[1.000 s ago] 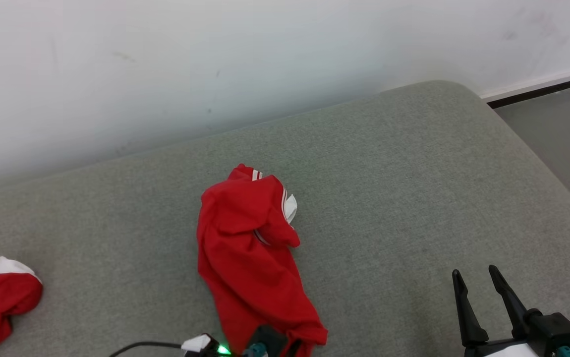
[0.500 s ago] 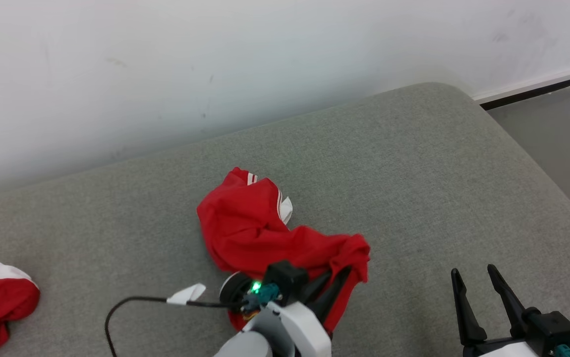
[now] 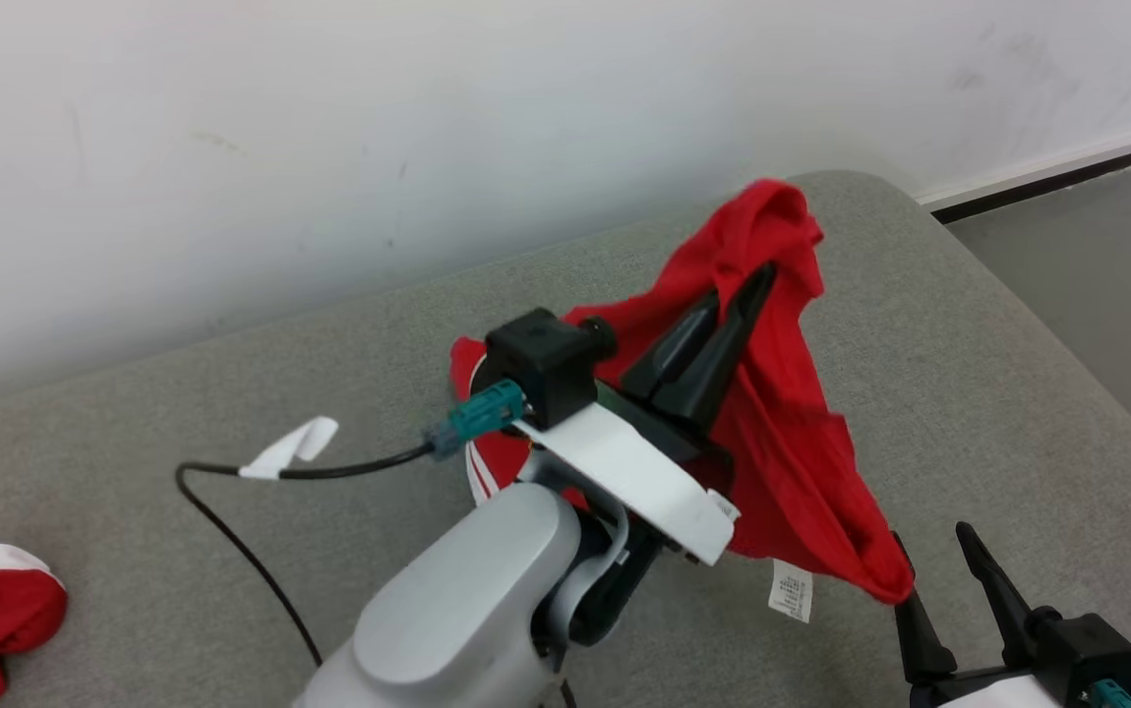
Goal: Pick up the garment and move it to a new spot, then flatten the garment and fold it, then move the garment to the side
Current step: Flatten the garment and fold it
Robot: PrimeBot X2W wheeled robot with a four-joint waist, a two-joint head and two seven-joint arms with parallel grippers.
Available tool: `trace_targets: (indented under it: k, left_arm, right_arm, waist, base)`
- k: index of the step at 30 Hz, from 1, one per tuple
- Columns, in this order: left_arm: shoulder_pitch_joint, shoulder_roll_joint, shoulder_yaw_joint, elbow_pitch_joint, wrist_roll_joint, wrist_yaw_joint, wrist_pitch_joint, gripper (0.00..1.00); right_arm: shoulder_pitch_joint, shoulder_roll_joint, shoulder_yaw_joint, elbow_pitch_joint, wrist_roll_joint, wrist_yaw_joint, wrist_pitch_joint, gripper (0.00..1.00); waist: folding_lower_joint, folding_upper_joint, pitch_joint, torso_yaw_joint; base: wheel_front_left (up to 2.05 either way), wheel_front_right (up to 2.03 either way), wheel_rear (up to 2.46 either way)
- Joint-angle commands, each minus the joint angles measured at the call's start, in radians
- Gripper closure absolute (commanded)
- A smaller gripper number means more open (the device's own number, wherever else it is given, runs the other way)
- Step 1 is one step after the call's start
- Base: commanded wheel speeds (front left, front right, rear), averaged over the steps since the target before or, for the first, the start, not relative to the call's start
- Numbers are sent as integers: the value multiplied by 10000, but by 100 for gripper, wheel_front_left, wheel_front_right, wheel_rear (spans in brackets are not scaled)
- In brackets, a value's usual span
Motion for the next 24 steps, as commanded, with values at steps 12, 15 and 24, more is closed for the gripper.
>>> trace_targets:
  k: [12,15,24]
  left_arm:
    - [2050,782,1696,-758,-1035,1239,-453,100]
    - [3395,1265,2352,-871,-975,1493,-448,100]
    - [6745,1455,4256,-235,-943,1351,-448,100]
  right_arm:
    - [391,3,-343,-19,-11,1,5,0]
    - [508,-1,-346,7,-37,1,5,0]
    - [601,-159,-358,16,-92,1,5,0]
  waist:
    - [-1,-1,-112,749]
    - [-1,-1,-129,1045]
    - [-1,-1,-128,2057]
  base:
    - [0,0,0]
    - [0,0,0]
    - [0,0,0]
